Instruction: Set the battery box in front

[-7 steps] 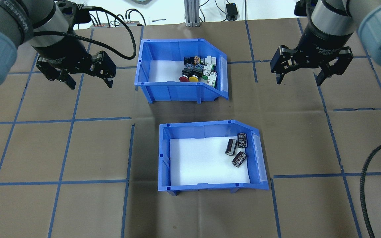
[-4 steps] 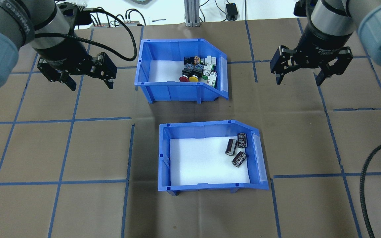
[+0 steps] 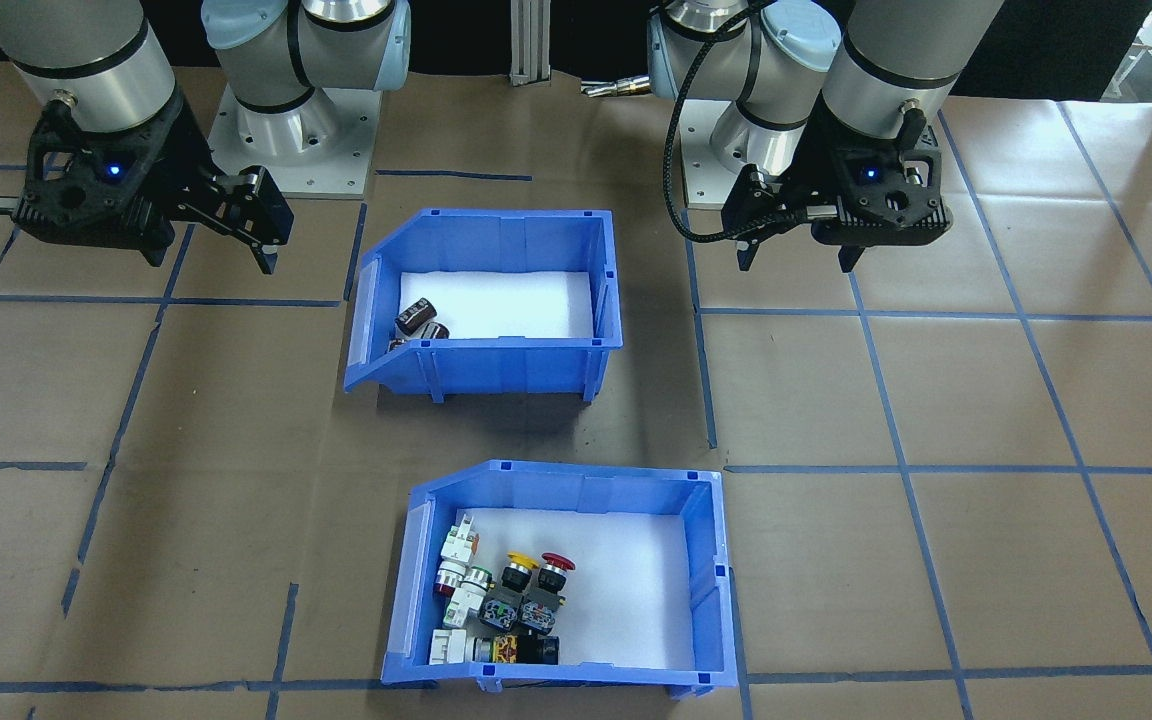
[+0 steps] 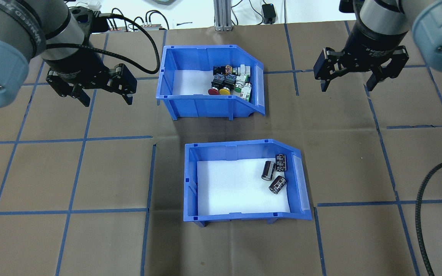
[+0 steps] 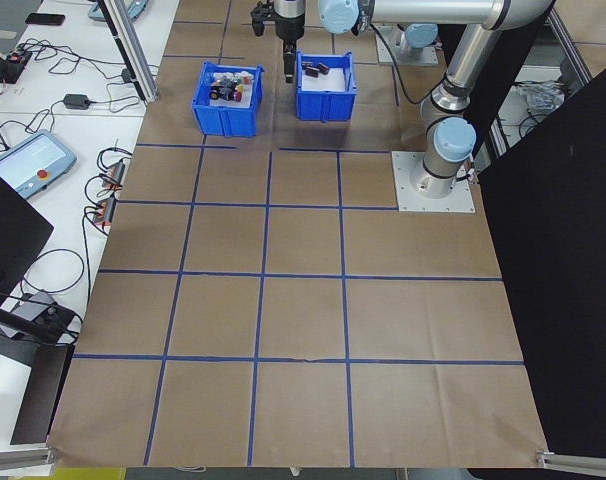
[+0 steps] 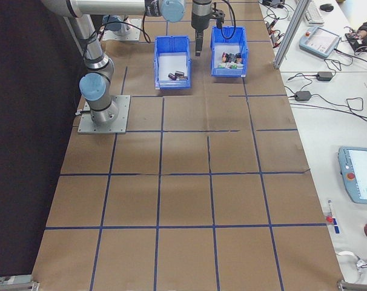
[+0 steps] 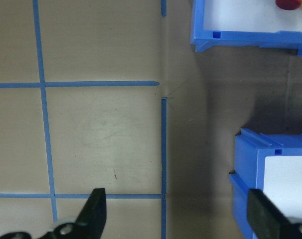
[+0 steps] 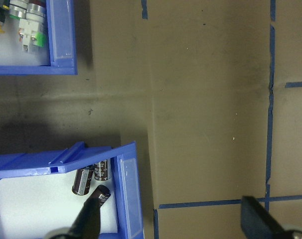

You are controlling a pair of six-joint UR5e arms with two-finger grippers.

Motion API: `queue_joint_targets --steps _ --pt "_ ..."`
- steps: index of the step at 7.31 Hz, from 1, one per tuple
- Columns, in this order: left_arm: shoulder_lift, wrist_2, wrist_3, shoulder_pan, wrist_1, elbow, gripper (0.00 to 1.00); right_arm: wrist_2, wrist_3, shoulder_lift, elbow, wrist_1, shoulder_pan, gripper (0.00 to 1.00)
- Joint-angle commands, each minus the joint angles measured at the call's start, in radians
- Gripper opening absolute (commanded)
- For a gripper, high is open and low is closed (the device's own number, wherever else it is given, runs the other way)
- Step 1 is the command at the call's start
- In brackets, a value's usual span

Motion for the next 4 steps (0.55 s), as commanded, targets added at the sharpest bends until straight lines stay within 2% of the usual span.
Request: queue_joint_targets --steps 1,2,3,4 --pt "0.016 -0.001 -0.104 -0.002 0.002 -0.031 1.00 0.010 -0.002 0.098 -0.116 -0.007 0.005 1.00" --pt "0.022 0.002 -0.211 -0.003 0.002 -0.051 0.99 0.010 0.004 0.176 -0.211 0.005 0.015 1.00" --pt "0.013 0.005 -0.249 -0.002 0.001 -0.057 0.94 0.022 0.004 0.228 -0.290 0.015 0.034 1.00" --pt "0.011 -0.003 -0.269 -0.003 0.001 -0.063 0.94 0.033 -0.004 0.261 -0.344 0.021 0.080 1.00"
